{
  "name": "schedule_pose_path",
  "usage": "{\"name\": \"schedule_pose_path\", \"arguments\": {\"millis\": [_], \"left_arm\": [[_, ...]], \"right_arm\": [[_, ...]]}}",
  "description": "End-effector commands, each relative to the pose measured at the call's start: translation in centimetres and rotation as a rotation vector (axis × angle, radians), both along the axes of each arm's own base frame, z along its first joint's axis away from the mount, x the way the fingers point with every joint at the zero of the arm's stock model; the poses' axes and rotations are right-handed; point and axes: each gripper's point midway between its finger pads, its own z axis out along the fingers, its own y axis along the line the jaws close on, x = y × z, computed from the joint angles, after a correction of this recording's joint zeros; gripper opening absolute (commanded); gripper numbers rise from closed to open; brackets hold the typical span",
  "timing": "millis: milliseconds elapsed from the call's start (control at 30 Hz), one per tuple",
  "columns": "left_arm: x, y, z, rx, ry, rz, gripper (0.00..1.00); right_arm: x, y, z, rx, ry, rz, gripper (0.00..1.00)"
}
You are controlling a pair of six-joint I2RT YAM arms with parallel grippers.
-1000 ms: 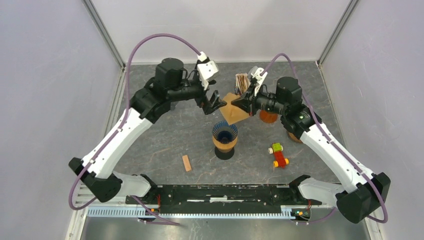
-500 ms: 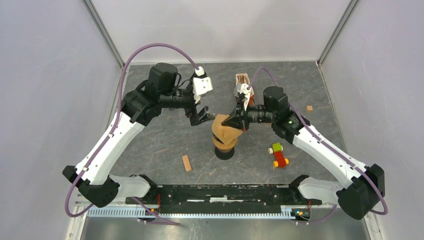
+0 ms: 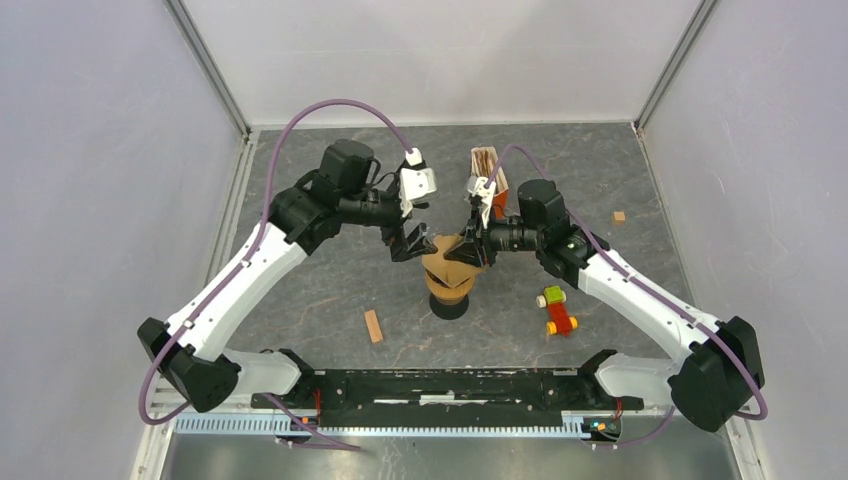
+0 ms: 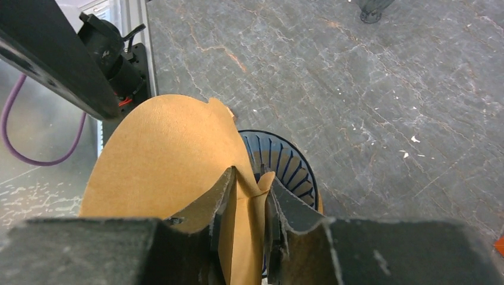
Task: Place the coffee filter in the dripper
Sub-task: Place the coffee filter in the coffee dripper.
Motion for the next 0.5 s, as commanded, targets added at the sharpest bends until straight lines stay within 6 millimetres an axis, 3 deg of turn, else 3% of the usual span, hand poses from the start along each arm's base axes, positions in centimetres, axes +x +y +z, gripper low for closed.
{"name": "schedule_pose_path", "arguments": {"millis": [0,233,467], "left_arm": [[1.6,-1.4,-0.3,-0.053,0.006,0.067,1.0],[2.5,-1.6,-1.5,-0.042,0.011,0.113,1.0],[2.1,-1.6,-3.3,-0.01,0.024,0.105,1.0]], "right_arm": [[1.2,0.1,1.6,-0.002,-0.101,-0.017,0.27],[2.0,0.0,2.0,-0.024,-0.144,-0.036,0.29],[2.2,0.0,0.5,-0.062,-0.134,-0.029,0.35]]}}
